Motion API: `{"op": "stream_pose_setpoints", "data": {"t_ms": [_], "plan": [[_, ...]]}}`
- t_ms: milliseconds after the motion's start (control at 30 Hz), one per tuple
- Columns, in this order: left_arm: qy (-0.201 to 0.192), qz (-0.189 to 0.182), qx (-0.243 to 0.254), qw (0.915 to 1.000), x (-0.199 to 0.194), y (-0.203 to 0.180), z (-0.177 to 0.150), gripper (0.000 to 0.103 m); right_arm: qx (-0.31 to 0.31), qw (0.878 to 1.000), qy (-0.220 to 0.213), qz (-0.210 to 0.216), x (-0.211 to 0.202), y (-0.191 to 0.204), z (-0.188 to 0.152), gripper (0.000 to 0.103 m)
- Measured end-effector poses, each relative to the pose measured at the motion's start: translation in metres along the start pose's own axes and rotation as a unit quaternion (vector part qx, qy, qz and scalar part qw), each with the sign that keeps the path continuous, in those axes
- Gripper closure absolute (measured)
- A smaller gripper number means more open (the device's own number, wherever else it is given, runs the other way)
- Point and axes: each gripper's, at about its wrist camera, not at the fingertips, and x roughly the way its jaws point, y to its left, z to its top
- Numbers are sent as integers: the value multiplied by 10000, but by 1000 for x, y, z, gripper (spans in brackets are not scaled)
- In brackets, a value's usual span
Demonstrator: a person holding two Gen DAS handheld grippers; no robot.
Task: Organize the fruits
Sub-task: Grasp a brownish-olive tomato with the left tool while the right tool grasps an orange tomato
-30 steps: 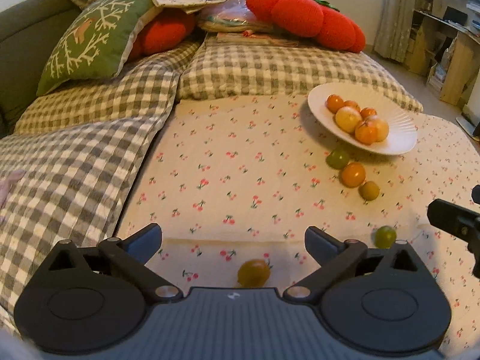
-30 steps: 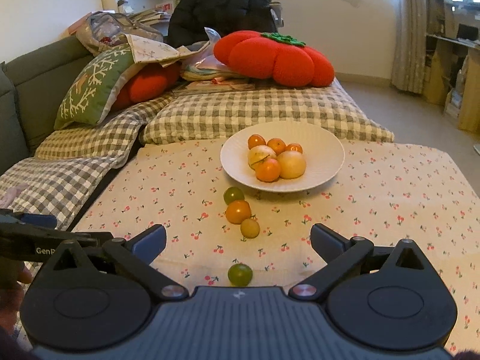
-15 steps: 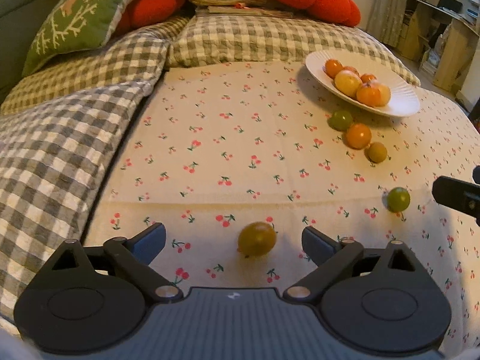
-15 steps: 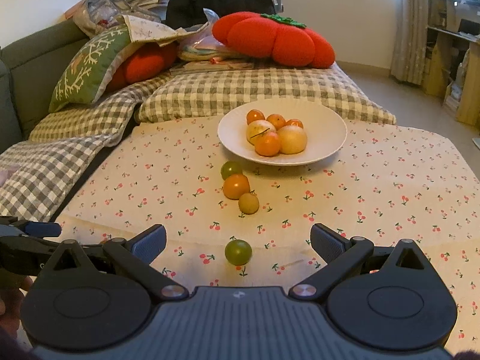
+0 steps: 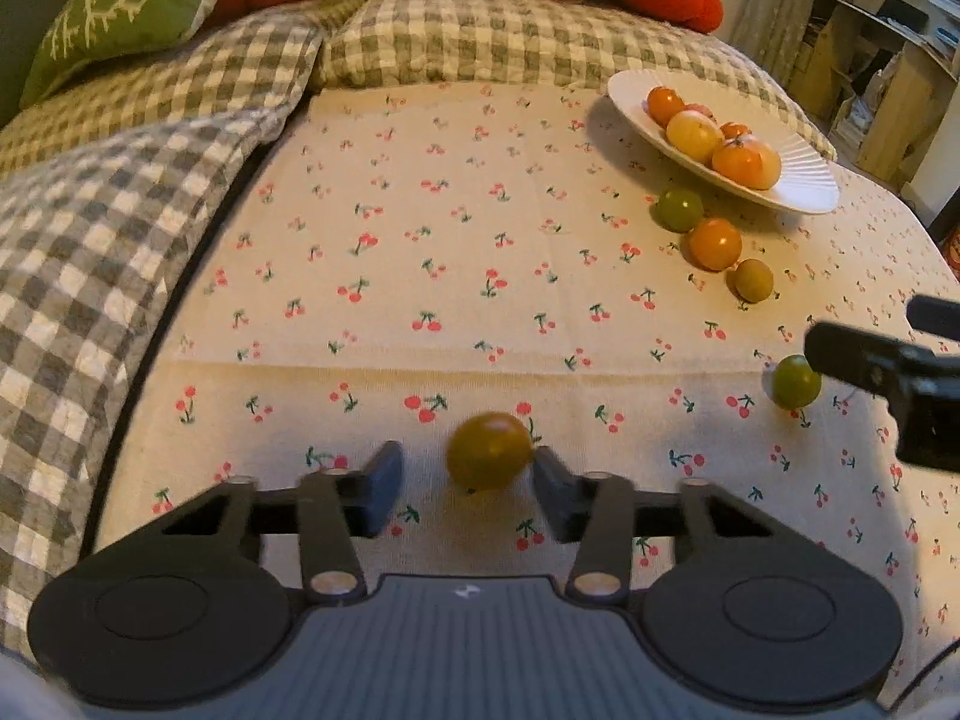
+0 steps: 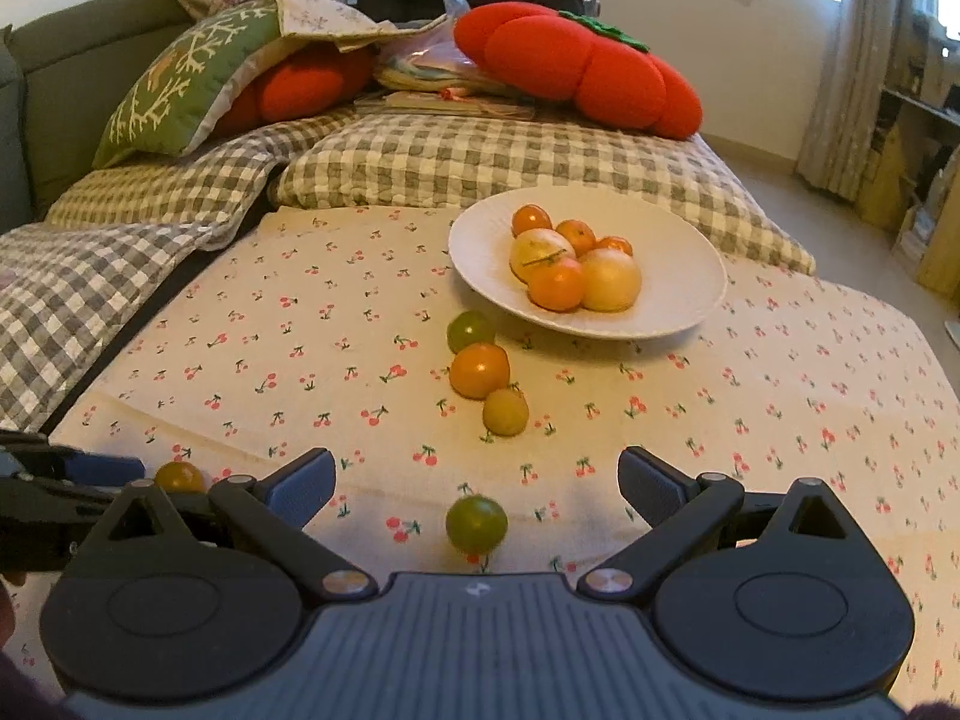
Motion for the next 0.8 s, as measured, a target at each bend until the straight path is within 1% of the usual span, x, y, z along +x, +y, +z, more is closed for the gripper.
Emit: {"op": "stream_pose_setpoints", "data": {"t_ms": [33, 133, 333, 467, 633, 800], "plan": [[42, -10, -43, 10000, 1, 1, 0, 80, -68, 10000, -5, 1, 2, 2, 2, 4], [33, -33, -114, 9999, 1, 4, 1, 84, -228, 9997, -40, -18, 10, 4, 8, 7], [14, -104, -189, 9998, 0, 6, 1, 85, -488, 9987, -130, -38, 30, 2, 18, 11], [-4, -100, -234, 9997, 0, 6, 1, 85, -692, 9975, -94, -57, 45, 6, 19, 15], [-5, -101, -275, 9996, 0, 6, 1, 85, -1141, 9930, -129, -286, 63, 15, 20, 18], [-14, -84, -333, 9994, 1, 7, 1, 85, -1416, 9889, -150, -415, 78, 19, 25, 20]]}}
